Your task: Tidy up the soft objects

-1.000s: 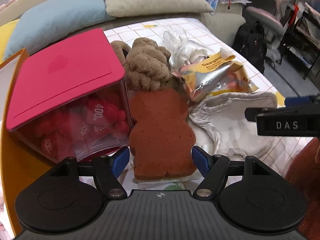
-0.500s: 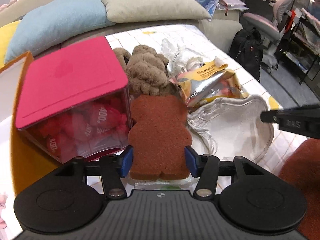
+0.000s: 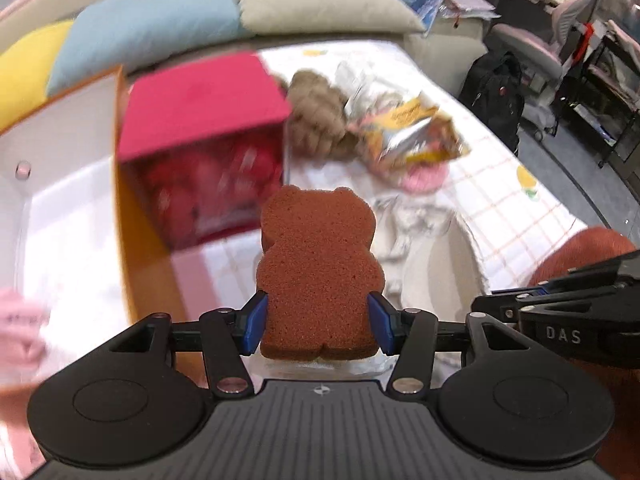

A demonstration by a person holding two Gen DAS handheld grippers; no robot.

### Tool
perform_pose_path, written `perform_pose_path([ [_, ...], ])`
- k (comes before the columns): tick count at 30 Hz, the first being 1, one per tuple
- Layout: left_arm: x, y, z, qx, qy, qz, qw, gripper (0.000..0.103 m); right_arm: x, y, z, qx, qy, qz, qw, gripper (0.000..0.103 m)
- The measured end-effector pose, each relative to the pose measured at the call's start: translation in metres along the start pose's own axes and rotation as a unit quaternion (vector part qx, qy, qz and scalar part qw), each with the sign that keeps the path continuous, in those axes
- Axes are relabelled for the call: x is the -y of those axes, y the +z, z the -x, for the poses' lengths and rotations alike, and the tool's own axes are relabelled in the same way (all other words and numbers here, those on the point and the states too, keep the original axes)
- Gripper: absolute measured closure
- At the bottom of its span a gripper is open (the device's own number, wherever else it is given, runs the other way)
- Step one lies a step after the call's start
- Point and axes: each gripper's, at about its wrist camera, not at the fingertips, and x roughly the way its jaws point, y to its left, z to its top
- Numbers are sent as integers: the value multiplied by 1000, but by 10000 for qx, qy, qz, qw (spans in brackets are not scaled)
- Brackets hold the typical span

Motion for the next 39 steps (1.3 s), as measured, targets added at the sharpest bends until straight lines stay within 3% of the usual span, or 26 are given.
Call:
perform_pose_path([
  [3,-4,-10,0,-98,44,72,9999,43,-6,-3,-8,-173,-159,160,9996,93],
  [4,-4,-12,-1,-113,73,87,9999,43,-6,-2,-8,-113,-330,171,9992,86],
  [5,-5,-14,-2,-124,89,110,9998,43,-4,-1,-7,-40,-432,157,9989,64],
  [7,-8,-17,-5,-82,103,166,9998,43,1,2,-7,8,-410,71,9991,43],
  [11,-17,-18,-11,-20,-21,444,9990,43,0,13,-19,-41,-712,250,9971,32],
  [14,-22,-19,-5,149,-101,574,9982,43,-12,17,-10,401,-796,700,9936,28],
  [16,-27,-20,2,364,-283,712,9964,43,-21,15,0,813,-835,1028,9879,29],
  [17,-29,-20,5,452,-406,810,9949,43,-23,14,2,887,-725,1126,9870,34],
  [19,-30,-20,8,509,-482,863,9938,43,-24,12,2,862,-329,1127,9893,44],
  [21,-29,-19,11,549,-457,845,9939,43,-25,11,-2,680,-54,1117,9914,48],
  [24,-28,-19,20,683,-384,850,9933,43,-28,12,-11,539,-206,1164,9915,49],
  [29,-32,-20,36,934,-625,1014,9885,43,-39,11,-18,452,80,1300,9905,49],
  [32,-33,-20,39,983,-726,1033,9871,43,-48,10,-33,278,-205,1471,9885,49],
  [37,-40,-18,44,1153,-908,1142,9826,43,-38,13,-22,518,258,1126,9919,52],
  [39,-39,-14,37,1010,-1084,1202,9816,42,-29,14,-19,543,367,877,9940,52],
])
